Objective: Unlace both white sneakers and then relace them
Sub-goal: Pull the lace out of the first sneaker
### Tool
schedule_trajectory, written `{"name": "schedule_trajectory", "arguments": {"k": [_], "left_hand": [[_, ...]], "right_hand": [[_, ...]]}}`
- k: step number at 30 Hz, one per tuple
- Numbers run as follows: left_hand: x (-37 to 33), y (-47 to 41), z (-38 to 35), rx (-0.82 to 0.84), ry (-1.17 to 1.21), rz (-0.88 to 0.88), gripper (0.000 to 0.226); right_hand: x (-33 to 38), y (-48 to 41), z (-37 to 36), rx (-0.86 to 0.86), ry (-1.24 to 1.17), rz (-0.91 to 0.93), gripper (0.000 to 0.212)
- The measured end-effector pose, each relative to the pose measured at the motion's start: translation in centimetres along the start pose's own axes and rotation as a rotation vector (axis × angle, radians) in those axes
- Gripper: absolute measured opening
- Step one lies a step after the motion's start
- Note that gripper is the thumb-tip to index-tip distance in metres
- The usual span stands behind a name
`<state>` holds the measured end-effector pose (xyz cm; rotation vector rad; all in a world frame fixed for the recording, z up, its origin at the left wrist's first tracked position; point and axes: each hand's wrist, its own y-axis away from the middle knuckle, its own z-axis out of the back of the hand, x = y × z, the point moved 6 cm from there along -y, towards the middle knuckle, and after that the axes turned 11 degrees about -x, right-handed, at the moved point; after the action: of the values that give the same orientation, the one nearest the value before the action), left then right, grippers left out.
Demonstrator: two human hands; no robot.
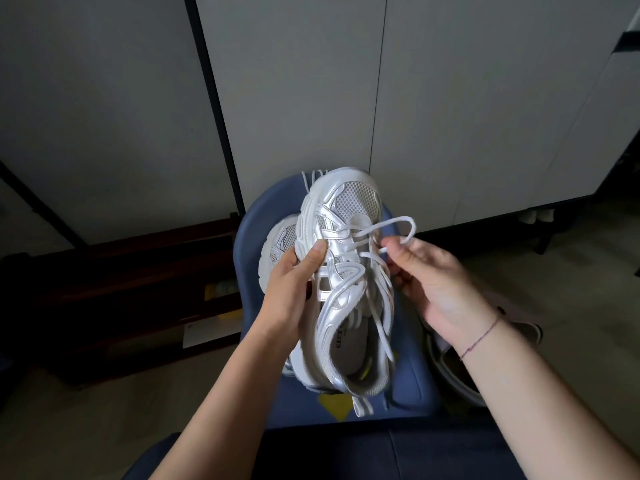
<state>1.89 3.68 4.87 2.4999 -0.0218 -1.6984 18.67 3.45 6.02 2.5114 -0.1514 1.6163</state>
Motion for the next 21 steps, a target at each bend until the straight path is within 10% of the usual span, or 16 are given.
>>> {"name": "schedule_trajectory", "arguments": {"k": [5, 11, 21], "left_hand": [[-0.1, 0.2, -0.1, 0.01, 0.014, 0.003, 0.028], [-0.2, 0.3, 0.1, -0.011, 0.0, -0.002, 0.027], [-0.2, 0.3, 0.1, -0.044, 0.014, 0.015, 0.031]], "right_hand": [[-0.1, 0.1, 0.2, -0.105, 0.032, 0.036, 0.012], [0.6, -0.6, 0.7, 0.015, -0.624, -0.321, 0.018], [-0.3, 0.4, 0.0, -0.121, 0.05, 0.017, 0.006]]}}
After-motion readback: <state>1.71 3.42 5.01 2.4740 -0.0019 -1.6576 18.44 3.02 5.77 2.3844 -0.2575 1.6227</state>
